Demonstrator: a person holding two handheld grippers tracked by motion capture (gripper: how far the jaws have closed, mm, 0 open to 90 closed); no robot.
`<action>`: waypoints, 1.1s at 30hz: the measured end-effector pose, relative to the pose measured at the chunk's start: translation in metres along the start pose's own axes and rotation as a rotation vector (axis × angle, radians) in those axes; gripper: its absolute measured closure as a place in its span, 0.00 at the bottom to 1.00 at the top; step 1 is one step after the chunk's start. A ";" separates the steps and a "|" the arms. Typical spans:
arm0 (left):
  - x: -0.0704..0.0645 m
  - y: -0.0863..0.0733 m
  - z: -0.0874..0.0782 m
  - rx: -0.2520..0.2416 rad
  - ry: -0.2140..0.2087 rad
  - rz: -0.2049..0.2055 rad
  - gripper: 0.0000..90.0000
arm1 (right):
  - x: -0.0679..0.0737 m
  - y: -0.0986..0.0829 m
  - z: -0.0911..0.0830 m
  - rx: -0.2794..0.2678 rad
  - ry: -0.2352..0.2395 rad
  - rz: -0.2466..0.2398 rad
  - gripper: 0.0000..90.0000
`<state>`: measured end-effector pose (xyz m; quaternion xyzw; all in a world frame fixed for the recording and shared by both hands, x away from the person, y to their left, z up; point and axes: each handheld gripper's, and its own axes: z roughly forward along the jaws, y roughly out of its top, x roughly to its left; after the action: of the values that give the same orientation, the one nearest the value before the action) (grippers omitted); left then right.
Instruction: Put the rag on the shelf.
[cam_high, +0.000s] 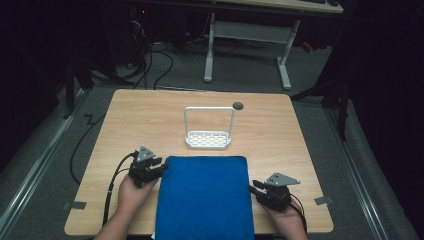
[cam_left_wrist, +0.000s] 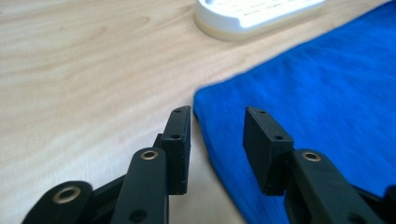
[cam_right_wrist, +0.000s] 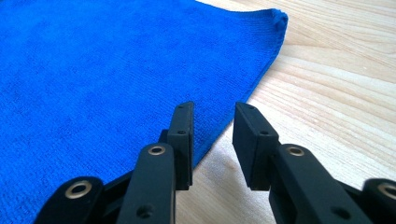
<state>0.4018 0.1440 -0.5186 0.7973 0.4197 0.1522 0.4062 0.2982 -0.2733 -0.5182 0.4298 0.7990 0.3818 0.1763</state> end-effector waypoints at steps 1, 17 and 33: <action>0.001 0.003 0.004 0.004 0.004 0.001 0.72 | 0.000 0.000 0.000 0.000 0.001 -0.002 0.76; 0.005 0.002 0.026 0.033 -0.004 -0.033 0.90 | 0.003 0.016 0.017 -0.036 -0.055 0.016 0.66; 0.009 0.001 0.026 0.038 -0.040 -0.052 0.97 | -0.031 0.058 0.079 0.040 -0.173 0.128 0.78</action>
<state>0.4228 0.1370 -0.5345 0.7967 0.4349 0.1175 0.4030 0.3962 -0.2428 -0.5266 0.5146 0.7593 0.3378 0.2111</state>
